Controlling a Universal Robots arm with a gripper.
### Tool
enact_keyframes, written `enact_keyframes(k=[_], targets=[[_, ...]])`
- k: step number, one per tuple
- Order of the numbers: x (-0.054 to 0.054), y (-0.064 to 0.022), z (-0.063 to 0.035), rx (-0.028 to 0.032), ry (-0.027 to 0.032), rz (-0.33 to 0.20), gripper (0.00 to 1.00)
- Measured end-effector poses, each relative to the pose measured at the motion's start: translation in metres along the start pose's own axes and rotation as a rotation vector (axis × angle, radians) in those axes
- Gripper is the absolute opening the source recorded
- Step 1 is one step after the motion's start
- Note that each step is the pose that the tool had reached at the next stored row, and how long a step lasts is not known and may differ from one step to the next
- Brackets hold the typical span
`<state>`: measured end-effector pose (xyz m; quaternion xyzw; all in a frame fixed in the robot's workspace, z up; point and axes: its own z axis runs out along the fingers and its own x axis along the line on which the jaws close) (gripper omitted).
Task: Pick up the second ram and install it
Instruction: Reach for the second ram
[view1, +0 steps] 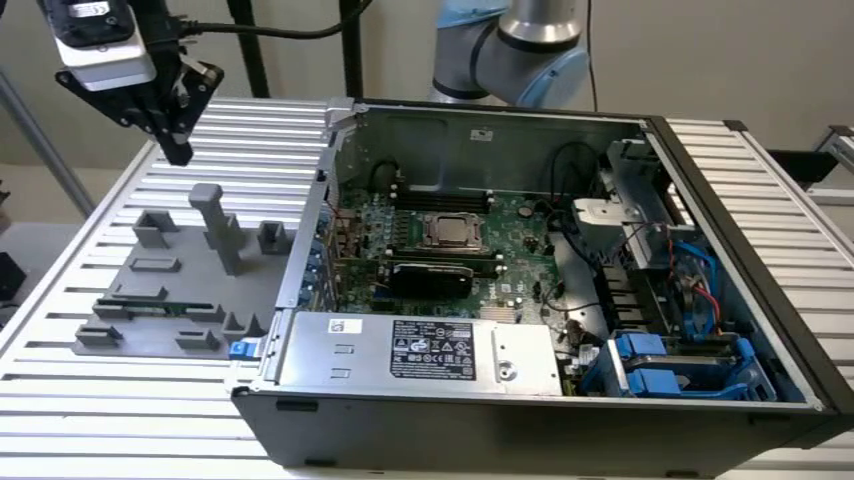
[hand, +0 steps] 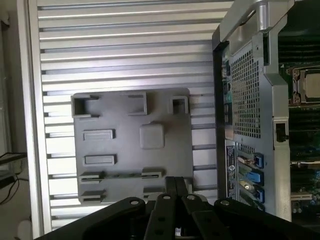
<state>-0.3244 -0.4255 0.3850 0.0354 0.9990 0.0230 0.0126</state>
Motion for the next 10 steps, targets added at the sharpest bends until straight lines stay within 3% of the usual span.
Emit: enact_keyframes(k=[6, 10], targets=[[0.019, -0.0067, 0.0055, 0.0005, 0.0029, 0.000, 0.00], [0.027, -0.0110, 0.0086, 0.0010, 0.0080, 0.000, 0.00]])
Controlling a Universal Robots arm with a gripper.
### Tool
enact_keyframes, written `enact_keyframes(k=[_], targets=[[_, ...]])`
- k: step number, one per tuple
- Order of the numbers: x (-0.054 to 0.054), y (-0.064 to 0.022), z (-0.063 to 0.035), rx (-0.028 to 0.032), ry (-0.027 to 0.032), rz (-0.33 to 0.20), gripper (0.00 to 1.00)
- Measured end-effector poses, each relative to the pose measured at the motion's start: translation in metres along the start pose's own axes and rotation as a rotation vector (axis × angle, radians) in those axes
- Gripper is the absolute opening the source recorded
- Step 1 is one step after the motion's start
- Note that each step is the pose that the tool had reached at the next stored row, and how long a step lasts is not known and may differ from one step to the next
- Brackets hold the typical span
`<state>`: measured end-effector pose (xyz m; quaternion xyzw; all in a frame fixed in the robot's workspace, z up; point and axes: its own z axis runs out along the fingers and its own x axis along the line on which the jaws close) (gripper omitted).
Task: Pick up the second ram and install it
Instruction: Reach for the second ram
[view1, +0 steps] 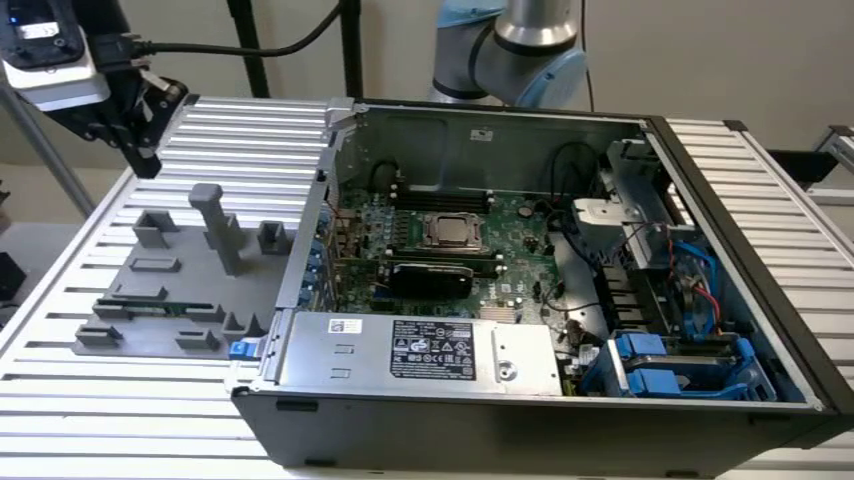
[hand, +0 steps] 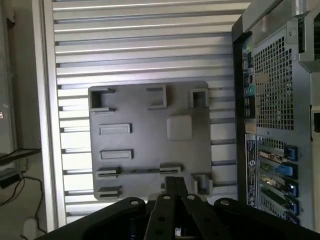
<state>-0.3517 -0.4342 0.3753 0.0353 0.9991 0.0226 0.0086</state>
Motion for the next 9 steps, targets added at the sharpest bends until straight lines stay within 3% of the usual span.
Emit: enact_keyframes(k=[9], targets=[[0.018, -0.0082, 0.0078, 0.0010, 0.0116, 0.001, 0.00]])
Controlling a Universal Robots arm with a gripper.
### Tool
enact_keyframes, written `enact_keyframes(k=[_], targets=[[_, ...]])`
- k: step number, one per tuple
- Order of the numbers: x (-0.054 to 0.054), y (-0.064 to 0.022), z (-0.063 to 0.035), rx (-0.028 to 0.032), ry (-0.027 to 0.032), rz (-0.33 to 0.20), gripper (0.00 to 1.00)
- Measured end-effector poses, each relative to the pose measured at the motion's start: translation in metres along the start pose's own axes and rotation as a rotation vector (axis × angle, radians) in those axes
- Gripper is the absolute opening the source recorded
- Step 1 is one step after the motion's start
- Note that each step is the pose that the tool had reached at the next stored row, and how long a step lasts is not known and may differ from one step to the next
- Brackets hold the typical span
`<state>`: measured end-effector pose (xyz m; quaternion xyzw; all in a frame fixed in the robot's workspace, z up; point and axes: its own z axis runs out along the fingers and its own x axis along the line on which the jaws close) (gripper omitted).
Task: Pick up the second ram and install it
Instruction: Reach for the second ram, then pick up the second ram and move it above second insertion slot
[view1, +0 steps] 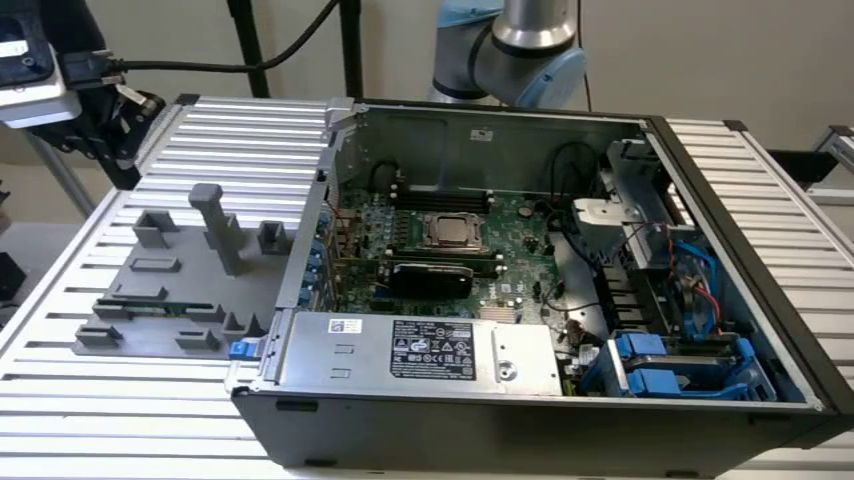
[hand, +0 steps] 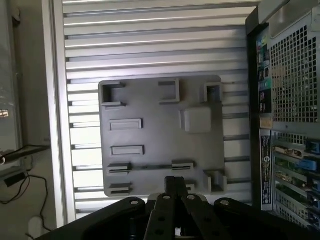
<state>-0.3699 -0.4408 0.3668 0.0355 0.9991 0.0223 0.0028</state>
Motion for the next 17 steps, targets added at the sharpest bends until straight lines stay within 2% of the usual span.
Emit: enact_keyframes(k=[8, 17], targets=[[0.015, -0.0039, 0.0078, 0.0010, 0.0088, -0.004, 0.00], [0.016, -0.0040, 0.0088, 0.0019, 0.0094, -0.006, 0.00]])
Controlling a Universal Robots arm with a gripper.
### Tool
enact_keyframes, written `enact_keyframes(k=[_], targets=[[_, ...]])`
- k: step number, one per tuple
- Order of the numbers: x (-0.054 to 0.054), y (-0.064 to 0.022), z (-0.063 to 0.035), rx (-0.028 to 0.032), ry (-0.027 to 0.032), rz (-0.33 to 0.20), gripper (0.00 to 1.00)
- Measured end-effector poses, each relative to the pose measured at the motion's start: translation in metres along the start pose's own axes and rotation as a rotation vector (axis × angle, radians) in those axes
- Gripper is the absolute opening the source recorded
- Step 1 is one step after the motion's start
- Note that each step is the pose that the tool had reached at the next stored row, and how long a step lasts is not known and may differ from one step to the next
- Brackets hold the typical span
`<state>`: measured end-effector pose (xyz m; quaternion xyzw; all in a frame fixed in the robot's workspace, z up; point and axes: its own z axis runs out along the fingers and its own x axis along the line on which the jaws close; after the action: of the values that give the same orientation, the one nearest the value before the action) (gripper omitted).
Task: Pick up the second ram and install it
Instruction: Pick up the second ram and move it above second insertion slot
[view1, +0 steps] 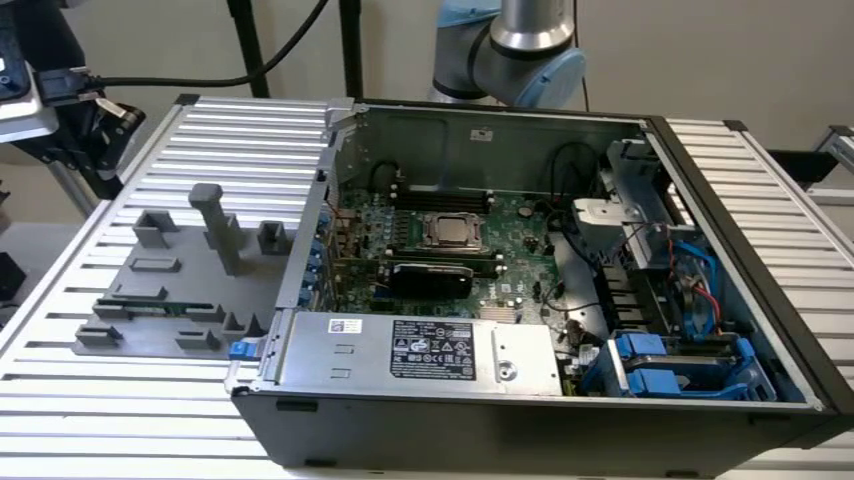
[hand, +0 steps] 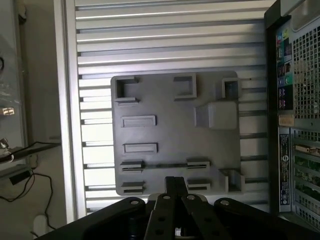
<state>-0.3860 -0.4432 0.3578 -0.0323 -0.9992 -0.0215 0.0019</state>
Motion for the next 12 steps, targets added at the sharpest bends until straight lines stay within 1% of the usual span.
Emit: enact_keyframes(k=[6, 8, 10, 12], targets=[[0.0000, 0.0000, 0.0000, 0.0004, 0.0000, 0.000, 0.00], [-0.0001, -0.0001, 0.0005, 0.0037, -0.0002, -0.005, 0.00], [-0.0001, -0.0001, 0.0014, 0.0061, 0.0011, -0.034, 0.00], [-0.0001, -0.0001, 0.0021, 0.0068, 0.0026, -0.070, 0.00]])
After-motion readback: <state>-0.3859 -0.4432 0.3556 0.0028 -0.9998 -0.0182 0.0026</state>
